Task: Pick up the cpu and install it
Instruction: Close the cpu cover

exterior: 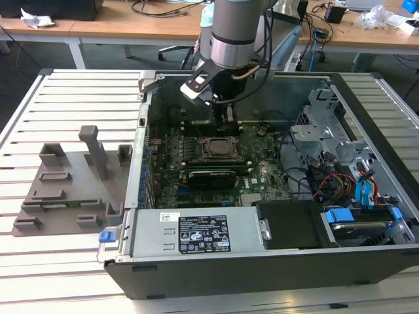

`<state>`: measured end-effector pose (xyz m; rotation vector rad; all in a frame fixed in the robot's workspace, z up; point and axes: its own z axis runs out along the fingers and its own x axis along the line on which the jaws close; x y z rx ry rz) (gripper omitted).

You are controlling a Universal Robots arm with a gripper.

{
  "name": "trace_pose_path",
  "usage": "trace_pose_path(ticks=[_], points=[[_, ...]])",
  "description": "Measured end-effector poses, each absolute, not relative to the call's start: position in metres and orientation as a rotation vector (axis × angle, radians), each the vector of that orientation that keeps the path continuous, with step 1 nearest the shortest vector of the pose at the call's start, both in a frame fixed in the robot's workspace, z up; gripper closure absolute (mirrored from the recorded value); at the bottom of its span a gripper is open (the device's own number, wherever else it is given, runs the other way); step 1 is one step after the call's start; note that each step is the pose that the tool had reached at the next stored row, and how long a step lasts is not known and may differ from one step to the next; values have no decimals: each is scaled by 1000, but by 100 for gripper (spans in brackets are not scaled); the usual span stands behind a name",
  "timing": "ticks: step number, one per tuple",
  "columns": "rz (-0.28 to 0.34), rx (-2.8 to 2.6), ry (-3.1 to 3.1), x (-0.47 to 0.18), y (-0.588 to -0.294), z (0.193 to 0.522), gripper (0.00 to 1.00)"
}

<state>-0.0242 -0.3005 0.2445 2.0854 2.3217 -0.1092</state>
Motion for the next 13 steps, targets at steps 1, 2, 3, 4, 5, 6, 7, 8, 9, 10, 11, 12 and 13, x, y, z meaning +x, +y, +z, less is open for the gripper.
trace_pose_path(ticks=[1, 2, 3, 4, 5, 6, 7, 8, 9, 10, 11, 12, 13], points=[[-111, 2085, 2321, -24, -300, 248, 89], [-112, 2084, 2320, -24, -300, 250, 89], [-113, 2084, 2320, -24, -300, 252, 89], [-115, 2083, 2319, -24, -300, 255, 89], [-116, 2083, 2318, -24, -300, 256, 89], [-118, 2082, 2317, -24, -300, 258, 89], [-120, 2081, 2316, -24, -300, 261, 89], [-123, 2080, 2315, -24, -300, 264, 89], [-125, 2080, 2314, -24, -300, 265, 89], [-126, 2079, 2314, -24, -300, 267, 89], [-127, 2079, 2313, -24, -300, 268, 89], [-128, 2078, 2313, -24, -300, 270, 89], [-130, 2077, 2312, -24, -300, 274, 89]])
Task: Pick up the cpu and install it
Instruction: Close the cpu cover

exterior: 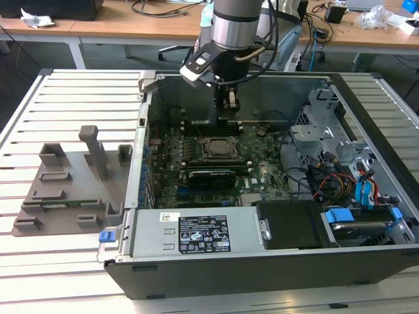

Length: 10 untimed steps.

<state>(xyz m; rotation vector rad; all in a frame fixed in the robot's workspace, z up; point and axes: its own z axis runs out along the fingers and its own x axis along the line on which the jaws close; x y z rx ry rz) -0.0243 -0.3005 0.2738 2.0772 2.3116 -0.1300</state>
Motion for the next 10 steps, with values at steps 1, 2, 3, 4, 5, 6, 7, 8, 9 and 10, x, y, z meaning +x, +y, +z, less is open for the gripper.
trace_pose_path(ticks=[1, 2, 3, 4, 5, 6, 7, 8, 9, 10], points=[[-131, 2077, 2311, -24, -300, 276, 89], [-132, 2076, 2311, -24, -300, 278, 89], [-132, 2076, 2310, -24, -300, 279, 89], [-133, 2076, 2310, -24, -300, 280, 89], [-134, 2076, 2310, -24, -300, 282, 89], [-135, 2075, 2309, -24, -300, 284, 89], [-135, 2075, 2309, -24, -300, 286, 89], [-136, 2075, 2309, -24, -300, 290, 89], [-136, 2075, 2309, -24, -300, 292, 89], [-136, 2075, 2309, -24, -300, 293, 89]])
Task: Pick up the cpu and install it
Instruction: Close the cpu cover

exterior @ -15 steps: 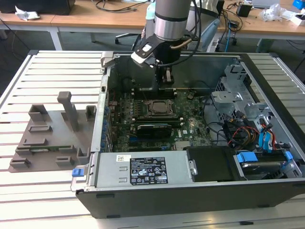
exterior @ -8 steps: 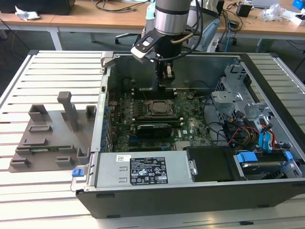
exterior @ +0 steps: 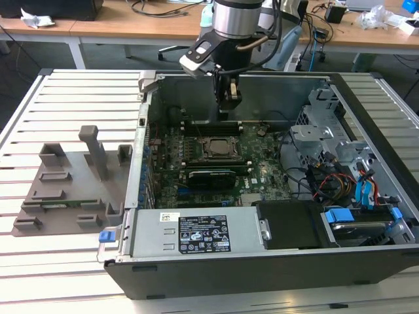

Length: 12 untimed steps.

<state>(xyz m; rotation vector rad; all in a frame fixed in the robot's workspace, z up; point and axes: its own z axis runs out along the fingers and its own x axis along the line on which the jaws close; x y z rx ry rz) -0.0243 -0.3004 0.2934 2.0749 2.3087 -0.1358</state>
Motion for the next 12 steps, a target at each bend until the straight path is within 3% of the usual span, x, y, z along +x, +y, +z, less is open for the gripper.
trace_pose_path(ticks=[12], points=[[-136, 2075, 2309, -24, -300, 296, 89]])
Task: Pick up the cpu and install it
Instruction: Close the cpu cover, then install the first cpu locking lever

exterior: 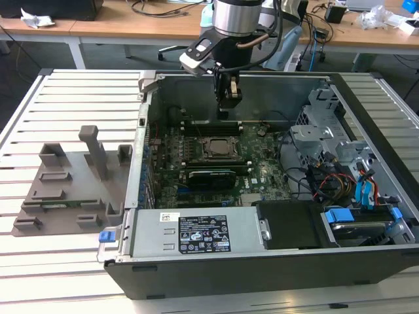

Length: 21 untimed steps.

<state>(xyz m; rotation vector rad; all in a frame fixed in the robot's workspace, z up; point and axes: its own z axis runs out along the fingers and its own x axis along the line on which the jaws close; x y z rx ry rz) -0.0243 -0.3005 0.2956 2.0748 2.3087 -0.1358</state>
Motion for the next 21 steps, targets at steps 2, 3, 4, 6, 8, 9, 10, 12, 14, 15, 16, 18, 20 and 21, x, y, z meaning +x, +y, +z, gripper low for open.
trace_pose_path(ticks=[2, 3, 4, 6, 8, 9, 10, 12, 14, 15, 16, 18, 20, 21], points=[[-136, 2075, 2309, -24, -300, 296, 89], [-136, 2074, 2309, -24, -300, 296, 89], [-135, 2049, 2331, -24, -300, 296, 89], [-134, 2006, 2366, -24, -300, 296, 89], [-133, 1974, 2391, -24, -300, 296, 89], [-133, 1960, 2401, -24, -300, 296, 89], [-133, 1949, 2411, -24, -300, 296, 89], [-131, 1887, 2456, -24, -300, 296, 89], [-129, 1826, 2500, -24, -300, 296, 89], [-129, 1798, 2519, -24, -300, 296, 89], [-128, 1760, 2544, -24, -300, 296, 89], [-126, 1703, 2580, -24, -300, 296, 89], [-125, 1658, 2608, -24, -300, 296, 89], [-124, 1641, 2618, -24, -300, 296, 89]])
